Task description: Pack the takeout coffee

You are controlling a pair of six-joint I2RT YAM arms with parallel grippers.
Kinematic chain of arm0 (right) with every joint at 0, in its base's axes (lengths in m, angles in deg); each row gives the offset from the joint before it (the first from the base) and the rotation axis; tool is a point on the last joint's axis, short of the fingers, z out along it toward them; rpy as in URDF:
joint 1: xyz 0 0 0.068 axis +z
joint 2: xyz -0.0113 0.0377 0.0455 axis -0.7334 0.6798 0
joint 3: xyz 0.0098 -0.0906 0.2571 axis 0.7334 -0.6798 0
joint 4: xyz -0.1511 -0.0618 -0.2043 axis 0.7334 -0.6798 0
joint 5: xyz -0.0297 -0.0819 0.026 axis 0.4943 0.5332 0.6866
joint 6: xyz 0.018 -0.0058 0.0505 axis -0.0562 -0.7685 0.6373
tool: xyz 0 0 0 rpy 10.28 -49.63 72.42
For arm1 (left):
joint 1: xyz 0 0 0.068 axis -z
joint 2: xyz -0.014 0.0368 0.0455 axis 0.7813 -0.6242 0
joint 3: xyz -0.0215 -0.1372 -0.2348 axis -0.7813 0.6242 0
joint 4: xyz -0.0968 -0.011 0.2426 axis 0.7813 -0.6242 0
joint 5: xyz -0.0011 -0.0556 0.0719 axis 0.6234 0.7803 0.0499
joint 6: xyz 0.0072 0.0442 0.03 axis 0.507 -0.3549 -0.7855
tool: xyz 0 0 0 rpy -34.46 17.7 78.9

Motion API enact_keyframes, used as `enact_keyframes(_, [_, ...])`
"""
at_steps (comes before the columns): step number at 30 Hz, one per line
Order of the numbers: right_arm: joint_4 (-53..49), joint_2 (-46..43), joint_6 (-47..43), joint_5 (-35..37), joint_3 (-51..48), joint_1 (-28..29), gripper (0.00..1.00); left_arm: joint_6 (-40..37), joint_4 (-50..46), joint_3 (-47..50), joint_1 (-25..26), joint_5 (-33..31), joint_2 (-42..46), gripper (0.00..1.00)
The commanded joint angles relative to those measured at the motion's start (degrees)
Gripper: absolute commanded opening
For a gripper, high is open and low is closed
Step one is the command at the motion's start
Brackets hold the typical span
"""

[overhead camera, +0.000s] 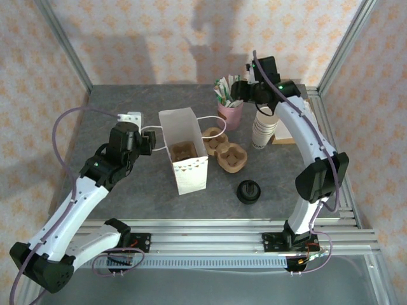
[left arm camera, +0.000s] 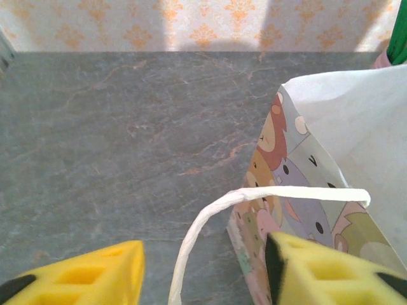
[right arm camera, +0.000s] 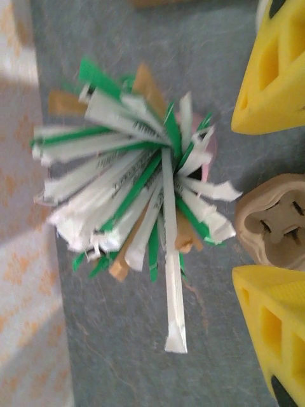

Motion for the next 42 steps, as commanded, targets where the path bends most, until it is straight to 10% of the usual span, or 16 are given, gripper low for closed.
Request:
enact_keyframes(1, [10.96,-0.44,-11.83,-6.93,-2.2,2.0,0.56,-1.78,3.22,1.18,-0.38,0.57,2.16,0.66])
enact_keyframes(8, [13.95,1.35,-23.7,-14.67,-3.49,3.37,0.57,-1.65,6.83,3.75,-0.38,-0.16,7.9,0.75])
enact_keyframes(17, [12.12,9.83,-28.12,-5.85,3.88,5.44,0.51,-2.35,10.65,6.98,-0.38,-1.42,13.5,0.78])
enact_keyframes(26, [15.69,9.06,-28.55,0.74,5.44,6.85,0.0,-2.18,10.88,7.16,-0.42,-1.0,13.58,0.79])
enact_keyframes(42, [19.12,-13.08,-23.36,8.33,-1.88,8.42,0.0,-1.92,10.61,7.11,-0.5,-3.11,13.67,0.79])
